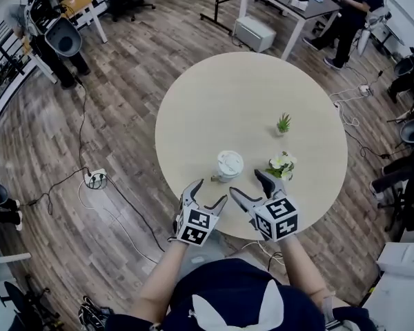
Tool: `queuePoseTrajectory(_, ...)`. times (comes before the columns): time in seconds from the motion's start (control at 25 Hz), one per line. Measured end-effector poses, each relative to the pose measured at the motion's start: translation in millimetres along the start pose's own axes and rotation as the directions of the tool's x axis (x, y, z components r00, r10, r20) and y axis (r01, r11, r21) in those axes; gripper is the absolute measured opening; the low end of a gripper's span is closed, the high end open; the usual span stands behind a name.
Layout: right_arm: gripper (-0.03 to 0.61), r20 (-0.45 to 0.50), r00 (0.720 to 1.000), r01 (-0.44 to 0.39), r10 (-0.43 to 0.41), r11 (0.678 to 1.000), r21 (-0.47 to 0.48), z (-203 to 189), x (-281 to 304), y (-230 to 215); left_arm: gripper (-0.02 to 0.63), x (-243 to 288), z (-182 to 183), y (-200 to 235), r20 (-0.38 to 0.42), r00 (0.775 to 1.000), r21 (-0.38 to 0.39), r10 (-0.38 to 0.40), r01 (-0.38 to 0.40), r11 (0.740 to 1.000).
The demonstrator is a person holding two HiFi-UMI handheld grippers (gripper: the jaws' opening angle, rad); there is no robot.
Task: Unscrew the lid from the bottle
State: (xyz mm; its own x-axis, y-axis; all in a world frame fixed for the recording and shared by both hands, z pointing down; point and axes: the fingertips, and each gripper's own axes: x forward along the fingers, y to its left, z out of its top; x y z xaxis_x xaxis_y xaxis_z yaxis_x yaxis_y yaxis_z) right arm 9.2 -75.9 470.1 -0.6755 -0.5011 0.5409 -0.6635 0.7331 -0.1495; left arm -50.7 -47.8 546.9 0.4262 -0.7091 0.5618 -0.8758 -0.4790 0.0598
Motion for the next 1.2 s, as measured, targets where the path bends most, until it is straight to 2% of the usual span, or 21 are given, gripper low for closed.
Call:
queuePoseTrajectory(0.36,0.367,-0.011,0.999,0.052,-0.051,0.997,0.053,-2,22,-8,0.344,37,-14,10,-0.050,0.997,0.054,-0.054,0.057,0.997)
queuePoseTrajectory(0.52,0.367,-0.016,0.998,0.066,-0.065,0.996,0.063,-1,25,-12,0.345,51,-19,4,-0.044,0.995,0.042,-0.087,0.089,0.995)
queuePoseTrajectory(0.64,0.367,-0.022,0.997,0.070,-0.069,0.996,0.052,-1,26,-11,0.345,59,-19,3,-0.026,0.996,0.034,-0.087,0.088,0.996)
queuePoseTrajectory(0.96,0.371,-0.054,0.994,0.094,-0.091,0.994,0.051,-4,41,-23,0.345,77,-17,1,-0.040,0.996,0.059,-0.086,0.088,0.994)
queuePoseTrajectory(1.2,0.407,-0.065,0.992,0.113,-0.110,0.992,0.055,-3,64,-31,0.345,90,-18,1,-0.061,0.994,0.086,-0.086,0.091,0.992)
